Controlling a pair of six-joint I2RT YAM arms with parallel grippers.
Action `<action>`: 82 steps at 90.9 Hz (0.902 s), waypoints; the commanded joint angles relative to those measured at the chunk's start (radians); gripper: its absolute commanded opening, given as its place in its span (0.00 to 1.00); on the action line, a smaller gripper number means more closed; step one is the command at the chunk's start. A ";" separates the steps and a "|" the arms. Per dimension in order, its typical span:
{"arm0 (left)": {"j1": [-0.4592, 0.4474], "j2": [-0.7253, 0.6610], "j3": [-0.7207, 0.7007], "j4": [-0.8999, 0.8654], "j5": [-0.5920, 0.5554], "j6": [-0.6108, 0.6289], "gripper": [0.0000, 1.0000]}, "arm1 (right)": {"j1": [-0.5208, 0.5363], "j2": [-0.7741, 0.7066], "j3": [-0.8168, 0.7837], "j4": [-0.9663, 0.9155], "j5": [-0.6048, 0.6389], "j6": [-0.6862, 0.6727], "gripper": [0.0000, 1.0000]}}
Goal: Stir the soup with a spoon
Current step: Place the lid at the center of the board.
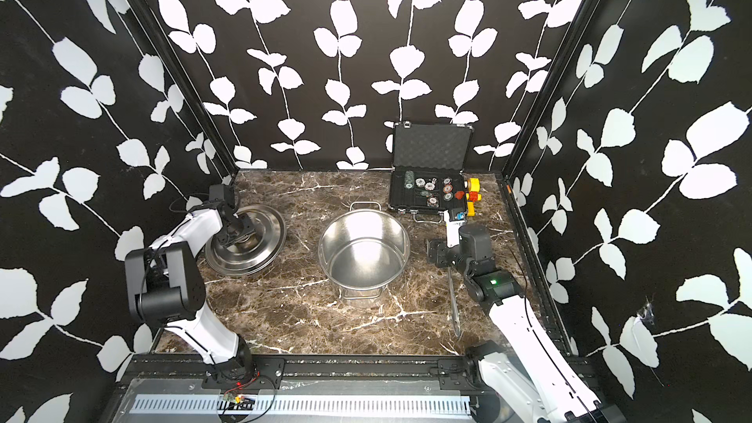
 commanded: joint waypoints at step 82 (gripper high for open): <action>0.048 0.049 0.014 0.040 0.037 0.015 0.99 | -0.004 0.044 0.005 -0.102 0.032 0.080 0.87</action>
